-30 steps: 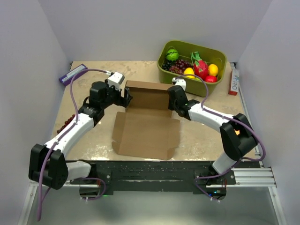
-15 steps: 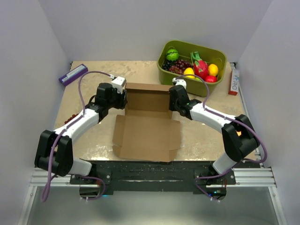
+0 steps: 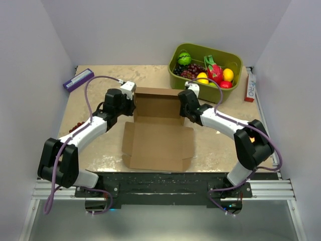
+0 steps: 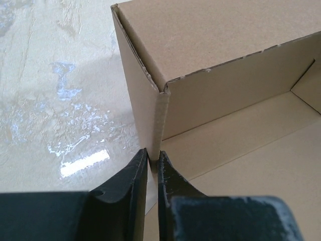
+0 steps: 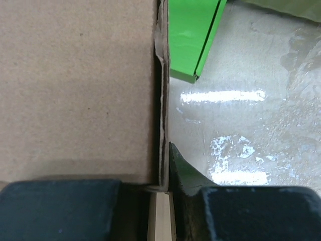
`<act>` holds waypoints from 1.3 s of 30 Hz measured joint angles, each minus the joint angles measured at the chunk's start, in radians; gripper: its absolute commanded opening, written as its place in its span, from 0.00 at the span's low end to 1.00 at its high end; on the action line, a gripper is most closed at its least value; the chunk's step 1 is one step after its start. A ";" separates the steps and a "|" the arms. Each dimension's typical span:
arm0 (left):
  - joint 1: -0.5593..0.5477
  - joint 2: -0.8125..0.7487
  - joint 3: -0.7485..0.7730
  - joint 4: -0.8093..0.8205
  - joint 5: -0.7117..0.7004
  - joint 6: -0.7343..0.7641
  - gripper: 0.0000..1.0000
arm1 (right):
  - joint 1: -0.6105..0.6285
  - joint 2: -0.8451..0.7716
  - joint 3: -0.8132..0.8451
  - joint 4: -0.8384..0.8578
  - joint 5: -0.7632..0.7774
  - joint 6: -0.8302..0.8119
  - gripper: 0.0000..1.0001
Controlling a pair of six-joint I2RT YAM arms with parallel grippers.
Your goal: Fold the paper box
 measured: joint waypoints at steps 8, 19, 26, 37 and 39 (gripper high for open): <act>-0.014 -0.021 -0.004 0.006 -0.038 -0.003 0.04 | 0.010 0.055 0.063 -0.039 0.092 0.069 0.00; -0.024 -0.027 -0.004 0.016 -0.055 -0.003 0.04 | 0.023 0.068 0.081 -0.080 0.165 0.136 0.00; -0.025 -0.029 -0.004 0.023 -0.055 -0.003 0.05 | 0.025 0.072 0.085 -0.092 0.187 0.159 0.00; -0.024 -0.030 -0.008 0.032 -0.035 -0.020 0.50 | 0.017 0.067 0.082 -0.081 0.134 0.124 0.48; -0.023 -0.030 -0.008 0.033 -0.019 -0.028 0.59 | 0.008 0.064 0.074 -0.086 0.118 0.116 0.58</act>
